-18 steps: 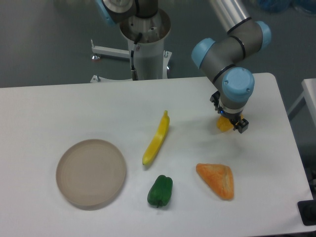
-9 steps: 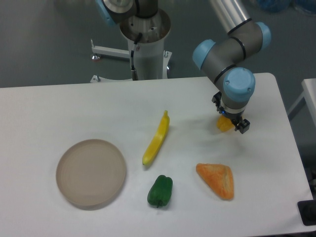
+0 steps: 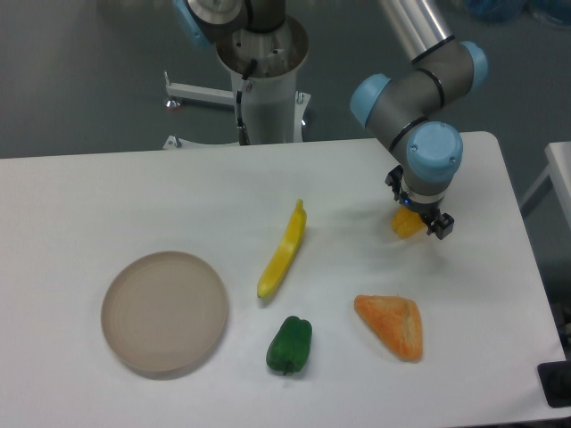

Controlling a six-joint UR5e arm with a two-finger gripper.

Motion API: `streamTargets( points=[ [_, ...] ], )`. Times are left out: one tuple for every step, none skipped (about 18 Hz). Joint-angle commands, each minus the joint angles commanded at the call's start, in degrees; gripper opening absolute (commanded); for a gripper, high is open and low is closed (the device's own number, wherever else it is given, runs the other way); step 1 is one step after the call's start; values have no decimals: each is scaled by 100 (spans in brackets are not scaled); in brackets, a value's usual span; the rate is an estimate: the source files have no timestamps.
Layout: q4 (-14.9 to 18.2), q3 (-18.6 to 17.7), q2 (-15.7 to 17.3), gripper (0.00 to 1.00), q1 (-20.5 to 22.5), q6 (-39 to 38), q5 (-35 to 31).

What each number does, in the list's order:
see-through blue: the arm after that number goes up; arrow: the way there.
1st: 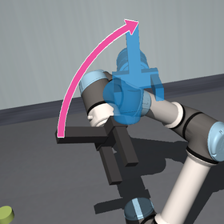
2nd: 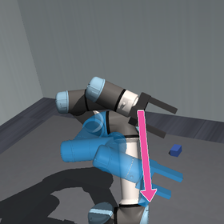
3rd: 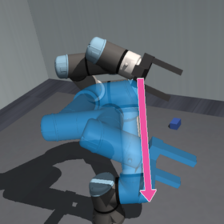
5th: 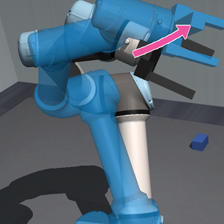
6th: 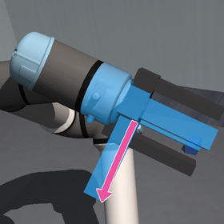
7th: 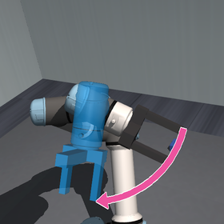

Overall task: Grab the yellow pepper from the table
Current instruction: 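Close the gripper around the yellow pepper, then lift the yellow pepper and carry it toward the orange object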

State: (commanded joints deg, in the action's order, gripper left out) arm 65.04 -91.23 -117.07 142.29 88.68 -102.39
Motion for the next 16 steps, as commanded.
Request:
streamTargets(
  points=[
    [0,9,9,79,0,0,0],
    [0,17,0,72,0,0,9],
    [9,17,9,66,0,9,9],
    [17,26,9,63,0,0,9],
    [26,35,9,62,0,0,0],
    [26,35,9,60,0,0,0],
    [26,44,9,59,0,9,9],
    [26,53,9,58,9,9,0],
    [35,61,9,58,9,9,0],
    [35,70,9,58,9,9,9],
    [35,70,9,58,9,9,9],
    [44,79,9,57,9,9,9],
    [44,96,9,55,9,9,9],
    [44,105,17,55,17,9,17],
    [53,140,26,55,26,9,52],
    [88,201,26,55,44,9,70]
  ],
)
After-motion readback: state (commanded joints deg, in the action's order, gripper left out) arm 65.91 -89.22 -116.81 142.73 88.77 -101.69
